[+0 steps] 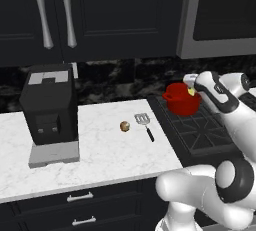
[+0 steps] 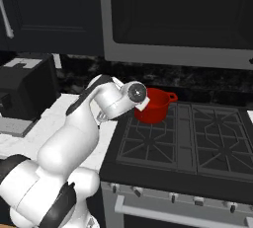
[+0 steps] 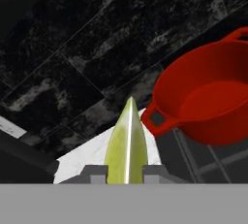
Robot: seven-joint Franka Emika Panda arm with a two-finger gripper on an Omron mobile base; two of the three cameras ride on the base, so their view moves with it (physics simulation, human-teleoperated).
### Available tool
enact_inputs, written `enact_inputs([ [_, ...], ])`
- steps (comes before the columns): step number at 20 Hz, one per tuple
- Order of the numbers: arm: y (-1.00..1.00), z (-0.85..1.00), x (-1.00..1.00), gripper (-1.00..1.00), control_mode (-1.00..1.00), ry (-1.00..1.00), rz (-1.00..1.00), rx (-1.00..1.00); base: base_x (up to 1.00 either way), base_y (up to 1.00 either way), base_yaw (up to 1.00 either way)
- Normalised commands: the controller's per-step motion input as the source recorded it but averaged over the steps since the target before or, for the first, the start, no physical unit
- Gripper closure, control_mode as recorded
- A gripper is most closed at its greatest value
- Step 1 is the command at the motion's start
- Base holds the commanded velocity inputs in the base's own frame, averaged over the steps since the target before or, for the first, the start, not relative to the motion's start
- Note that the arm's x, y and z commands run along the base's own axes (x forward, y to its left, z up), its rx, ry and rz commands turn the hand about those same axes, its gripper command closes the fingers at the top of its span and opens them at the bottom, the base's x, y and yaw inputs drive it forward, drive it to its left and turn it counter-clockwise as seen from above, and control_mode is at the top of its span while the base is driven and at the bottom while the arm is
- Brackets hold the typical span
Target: Put the lemon wedge and mushroom in the pot. Retrieve the spatula and lightly stir the vegetables in the pot.
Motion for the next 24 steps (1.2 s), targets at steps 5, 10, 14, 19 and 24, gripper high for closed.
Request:
enact_inputs([
  [5,-0.44,-0.09,0.36,1.00,-1.00,0.00,0.00,0.00,0.00,0.00,0.00],
  [10,-0.22,-0.29,0.40,1.00,-1.00,0.00,0.00,0.00,0.00,0.00,0.00],
  [14,-0.12,-0.35,0.37,1.00,-1.00,0.00,0.00,0.00,0.00,0.00,0.00],
  [19,-0.05,-0.25,0.42,1.00,-1.00,0.00,0.00,0.00,0.00,0.00,0.00],
  [24,0.00,-0.26,0.37,1.00,-1.00,0.00,-0.02,-0.06,0.00,0.00,0.00],
])
